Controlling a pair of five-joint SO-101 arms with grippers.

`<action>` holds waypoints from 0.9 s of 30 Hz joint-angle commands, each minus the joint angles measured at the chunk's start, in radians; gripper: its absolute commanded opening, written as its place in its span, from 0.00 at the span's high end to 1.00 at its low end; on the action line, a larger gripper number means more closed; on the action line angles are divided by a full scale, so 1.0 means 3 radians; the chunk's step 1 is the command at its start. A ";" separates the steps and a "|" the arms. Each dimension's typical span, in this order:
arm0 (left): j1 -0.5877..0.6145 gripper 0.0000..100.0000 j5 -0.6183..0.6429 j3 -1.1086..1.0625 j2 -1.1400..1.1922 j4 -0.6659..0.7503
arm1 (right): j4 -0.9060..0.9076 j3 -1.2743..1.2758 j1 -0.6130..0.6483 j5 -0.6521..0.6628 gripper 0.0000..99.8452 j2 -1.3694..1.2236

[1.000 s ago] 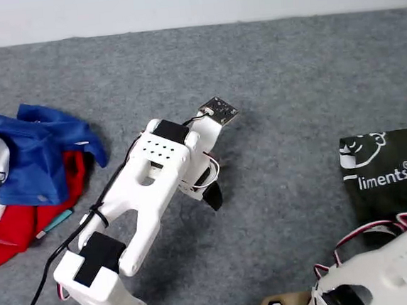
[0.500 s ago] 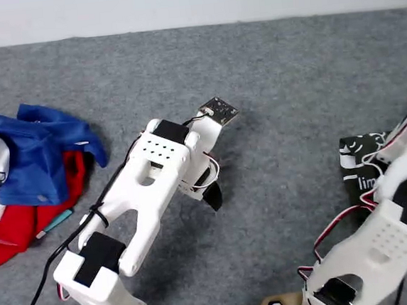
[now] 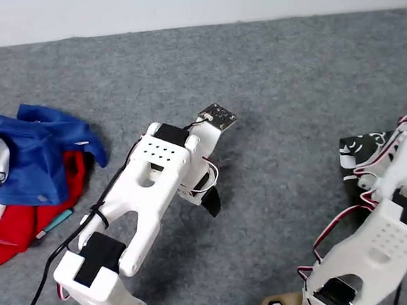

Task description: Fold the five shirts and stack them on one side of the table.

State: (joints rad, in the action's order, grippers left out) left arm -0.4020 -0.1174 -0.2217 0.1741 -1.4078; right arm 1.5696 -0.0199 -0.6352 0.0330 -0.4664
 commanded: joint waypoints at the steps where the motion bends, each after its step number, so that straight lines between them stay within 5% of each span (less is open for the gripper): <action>1: 0.0005 0.68 0.0031 0.0018 -0.0148 0.0015 | -0.0033 0.0107 0.0023 0.0077 0.66 0.0059; 15: 0.0164 0.68 0.0026 0.0248 -0.0261 -0.0077 | 0.0105 0.0593 0.0033 0.0414 0.66 0.1782; 21: 0.0716 0.68 0.0026 0.0795 -0.0573 -0.0184 | 0.0166 0.0609 0.0043 0.0808 0.66 0.2585; 27: 0.1811 0.68 0.0031 0.0933 -0.0977 -0.0153 | 0.0166 0.0757 0.0049 0.0987 0.66 0.3020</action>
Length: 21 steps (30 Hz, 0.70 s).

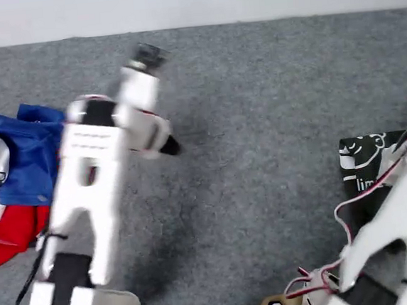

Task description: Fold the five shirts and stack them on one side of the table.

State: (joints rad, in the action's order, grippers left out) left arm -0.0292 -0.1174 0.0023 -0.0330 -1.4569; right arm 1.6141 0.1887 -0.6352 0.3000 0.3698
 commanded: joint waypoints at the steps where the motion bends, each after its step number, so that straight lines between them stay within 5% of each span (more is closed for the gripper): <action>1: 0.0783 0.68 0.0031 0.0233 -0.0358 0.0010 | 0.0013 0.0123 0.0054 0.0107 0.66 0.0263; 7: 0.1718 0.68 0.0307 0.0299 -0.0486 0.0373 | 0.0013 0.0281 0.0136 0.0107 0.66 0.0340; 21: 0.1739 0.71 0.0322 0.0238 0.0890 0.1115 | 0.0018 0.0286 0.0427 0.0107 0.66 0.0340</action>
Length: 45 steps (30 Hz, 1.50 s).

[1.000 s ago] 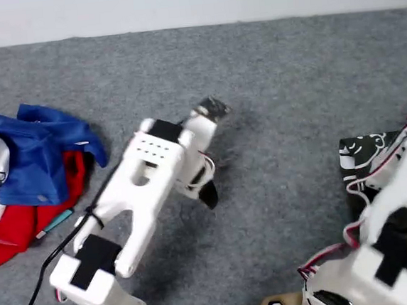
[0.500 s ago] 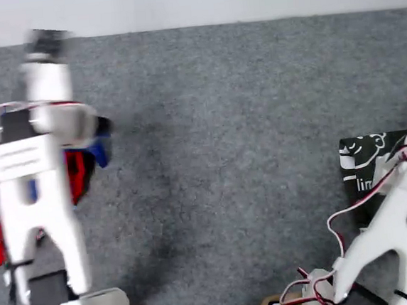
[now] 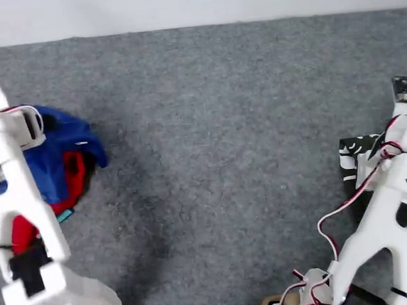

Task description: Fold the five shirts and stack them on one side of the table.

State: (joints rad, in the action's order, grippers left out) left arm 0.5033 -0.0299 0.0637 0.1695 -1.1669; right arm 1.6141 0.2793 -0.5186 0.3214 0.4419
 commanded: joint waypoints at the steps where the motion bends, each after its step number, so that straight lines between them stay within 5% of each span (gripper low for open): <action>1: -0.0066 0.74 0.0031 0.0043 0.0281 0.0153 | 0.0018 -0.0015 0.0043 0.0036 0.66 0.0100; 7: -0.0425 1.00 0.0026 0.0064 0.0471 0.0123 | 0.0018 -0.0010 0.0043 0.0036 0.66 0.0095; 11: -0.0854 0.99 0.0026 0.0274 0.0317 -0.0286 | 0.0008 0.0010 0.0043 0.0026 0.66 0.0069; 16: -0.1887 0.99 -0.0066 0.0575 0.0118 -0.0731 | -0.0028 0.0281 0.0238 0.0031 0.66 0.0100; 27: -0.4383 0.99 -0.1284 0.0330 0.0834 -0.0767 | -0.0064 0.0297 0.0243 0.0020 0.66 0.0100; 32: -0.5166 0.99 -0.1550 0.0350 0.1217 -0.0885 | -0.0059 0.0297 0.0243 0.0020 0.66 0.0100; 36: -0.5222 0.99 -0.1580 0.0396 0.1248 -0.0890 | -0.0054 0.0297 0.0243 0.0020 0.66 0.0100; 45: -0.4450 0.98 -0.1534 0.1256 0.1268 -0.1693 | -0.0064 0.0307 0.0243 0.0026 0.66 0.0100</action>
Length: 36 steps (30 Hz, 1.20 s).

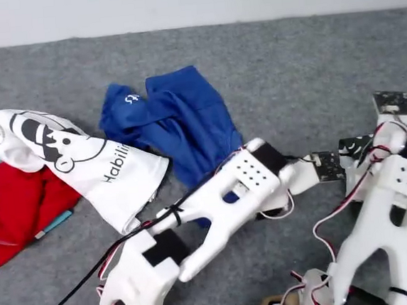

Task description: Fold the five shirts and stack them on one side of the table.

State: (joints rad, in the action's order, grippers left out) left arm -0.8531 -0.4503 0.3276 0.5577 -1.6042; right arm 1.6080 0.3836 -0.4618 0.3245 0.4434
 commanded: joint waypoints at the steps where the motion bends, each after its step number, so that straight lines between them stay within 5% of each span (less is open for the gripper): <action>1: 0.0189 0.98 -0.0133 0.0499 -0.0015 -0.0292 | -0.0043 -0.0041 0.0054 0.0015 0.66 0.0095; 12: 0.1632 0.98 -0.0123 0.0708 -0.0041 -0.0332 | -0.0043 -0.0041 0.0054 0.0020 0.66 0.0095; 16: 0.1785 0.97 -0.0123 0.0708 -0.0010 -0.0440 | -0.0043 -0.0041 0.0069 0.0020 0.66 0.0095; 23: 0.1770 0.76 -0.0123 0.0724 -0.0056 -0.0496 | -0.0043 -0.0036 0.0059 0.0026 0.66 0.0095; 36: 0.2736 0.75 0.0128 0.0826 -0.0813 -0.0496 | -0.0049 -0.0036 0.0069 0.0026 0.66 0.0090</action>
State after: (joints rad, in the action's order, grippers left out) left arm -0.1028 -0.4381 0.6053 0.3705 -1.7346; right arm 1.6065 0.3821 -0.4496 0.3230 0.4465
